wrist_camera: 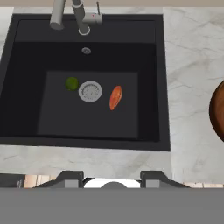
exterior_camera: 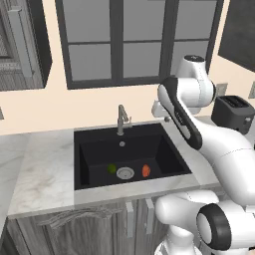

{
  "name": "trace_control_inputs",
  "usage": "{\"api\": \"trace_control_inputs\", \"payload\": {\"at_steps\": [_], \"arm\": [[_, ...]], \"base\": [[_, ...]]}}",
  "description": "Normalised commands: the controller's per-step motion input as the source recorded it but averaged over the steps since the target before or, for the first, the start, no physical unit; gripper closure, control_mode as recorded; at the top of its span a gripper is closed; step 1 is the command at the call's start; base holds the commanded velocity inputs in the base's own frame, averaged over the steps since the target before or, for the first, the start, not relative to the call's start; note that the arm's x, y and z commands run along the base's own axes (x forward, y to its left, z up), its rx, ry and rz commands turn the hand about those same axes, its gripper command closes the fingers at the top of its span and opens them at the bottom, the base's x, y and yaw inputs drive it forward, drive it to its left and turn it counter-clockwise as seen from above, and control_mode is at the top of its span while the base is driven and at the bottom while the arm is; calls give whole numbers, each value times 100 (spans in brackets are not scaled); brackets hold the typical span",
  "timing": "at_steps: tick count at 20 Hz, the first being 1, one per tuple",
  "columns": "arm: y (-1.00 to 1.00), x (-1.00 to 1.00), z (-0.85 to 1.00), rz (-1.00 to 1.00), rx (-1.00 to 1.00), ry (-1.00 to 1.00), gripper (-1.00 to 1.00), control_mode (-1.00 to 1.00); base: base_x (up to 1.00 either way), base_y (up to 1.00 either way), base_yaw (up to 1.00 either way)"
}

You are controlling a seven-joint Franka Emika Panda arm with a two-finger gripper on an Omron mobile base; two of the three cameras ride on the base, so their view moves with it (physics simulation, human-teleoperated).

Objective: Remove the lime and sweet potato from the sink. Then move the bowl and cup from the counter to the sink for washing.

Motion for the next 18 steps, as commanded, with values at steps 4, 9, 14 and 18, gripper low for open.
{"api": "trace_control_inputs", "payload": {"at_steps": [4,9,14,18], "arm": [[0,-4,0,0,0,-1,-100,-100],[0,-13,-3,0,0,-1,-100,-100],[0,-17,-6,0,1,-1,-100,-100],[0,-9,-5,0,0,0,-100,-100]], "base": [[0,0,0],[0,0,0],[0,0,0],[0,0,0]]}}
